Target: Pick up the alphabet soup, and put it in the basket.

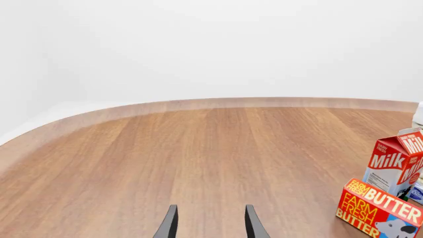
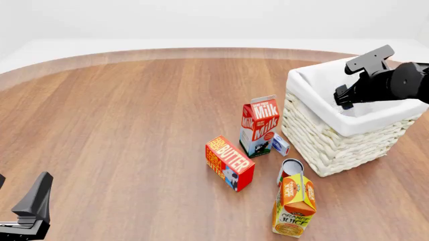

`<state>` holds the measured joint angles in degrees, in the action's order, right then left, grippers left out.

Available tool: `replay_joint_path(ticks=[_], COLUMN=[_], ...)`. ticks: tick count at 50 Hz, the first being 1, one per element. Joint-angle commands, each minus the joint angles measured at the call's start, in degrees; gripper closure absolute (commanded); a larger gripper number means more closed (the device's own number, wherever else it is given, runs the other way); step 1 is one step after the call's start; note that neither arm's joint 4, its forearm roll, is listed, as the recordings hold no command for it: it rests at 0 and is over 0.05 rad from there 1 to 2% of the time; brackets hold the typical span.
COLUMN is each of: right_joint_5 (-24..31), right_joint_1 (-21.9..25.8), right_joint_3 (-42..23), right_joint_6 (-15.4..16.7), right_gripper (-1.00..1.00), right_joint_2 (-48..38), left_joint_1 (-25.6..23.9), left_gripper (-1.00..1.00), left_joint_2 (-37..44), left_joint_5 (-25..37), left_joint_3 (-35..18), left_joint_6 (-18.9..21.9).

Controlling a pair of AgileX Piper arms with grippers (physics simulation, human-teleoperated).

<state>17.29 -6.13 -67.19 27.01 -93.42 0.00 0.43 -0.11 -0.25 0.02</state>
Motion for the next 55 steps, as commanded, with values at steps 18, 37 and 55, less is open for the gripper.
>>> replay_joint_path(ticks=[18,37,55], right_joint_5=[-0.5,-1.2,-5.8], right_joint_1=[-0.3,0.5,2.1], right_joint_3=[-0.2,2.8,11.0], right_joint_6=[-2.6,-4.1,-6.7], right_gripper=[-1.0,-1.0,-1.0], right_joint_2=[4.3,11.3,18.0], left_joint_1=[0.0,0.0,0.0], left_gripper=[-1.0,-1.0,-1.0], left_joint_2=[0.0,0.0,0.0], left_joint_5=[0.0,0.0,0.0], left_joint_3=[0.0,0.0,0.0], left_joint_6=[0.0,0.0,0.0])
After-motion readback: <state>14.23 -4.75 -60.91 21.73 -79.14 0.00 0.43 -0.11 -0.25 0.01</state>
